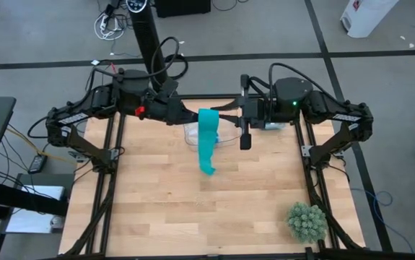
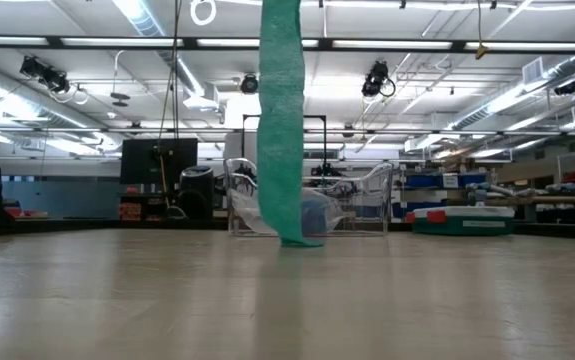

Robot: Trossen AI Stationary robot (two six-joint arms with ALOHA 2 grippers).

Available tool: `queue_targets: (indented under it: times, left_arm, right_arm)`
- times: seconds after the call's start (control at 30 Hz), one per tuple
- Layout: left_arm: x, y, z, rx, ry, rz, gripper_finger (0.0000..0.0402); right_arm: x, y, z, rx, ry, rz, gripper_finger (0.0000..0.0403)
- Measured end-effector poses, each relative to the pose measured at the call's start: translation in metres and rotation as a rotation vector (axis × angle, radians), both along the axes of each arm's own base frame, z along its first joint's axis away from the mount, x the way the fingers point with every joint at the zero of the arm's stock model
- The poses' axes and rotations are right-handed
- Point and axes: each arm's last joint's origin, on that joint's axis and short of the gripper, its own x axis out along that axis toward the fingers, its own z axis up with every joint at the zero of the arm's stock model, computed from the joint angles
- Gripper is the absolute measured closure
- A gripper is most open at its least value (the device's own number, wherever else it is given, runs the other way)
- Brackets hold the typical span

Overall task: Roll bandage
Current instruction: Roll the sky blue bandage

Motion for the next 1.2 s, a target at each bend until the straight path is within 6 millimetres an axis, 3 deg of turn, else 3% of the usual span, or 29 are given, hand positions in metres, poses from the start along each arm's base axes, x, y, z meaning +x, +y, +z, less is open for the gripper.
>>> queue_targets:
  times: [0.13,0.53,0.87,1.2]
  left_arm:
    - [0.000,0.001,0.000,0.077,-0.003,0.032,0.0364]
    - [-0.007,0.008,0.002,0.237,-0.006,0.046,0.0241]
    - [-0.029,0.022,0.020,0.311,-0.118,0.068,0.0235]
    - [-0.014,0.008,0.018,0.414,-0.156,-0.032,0.0234]
  right_arm:
    - [0.000,0.000,0.000,0.003,-0.002,0.005,0.0394]
    - [-0.012,-0.002,0.006,0.055,-0.009,0.014,0.0401]
    - [-0.030,-0.009,0.017,0.112,-0.056,0.007,0.0402]
    - [-0.044,-0.039,0.024,0.294,-0.084,0.022,0.0403]
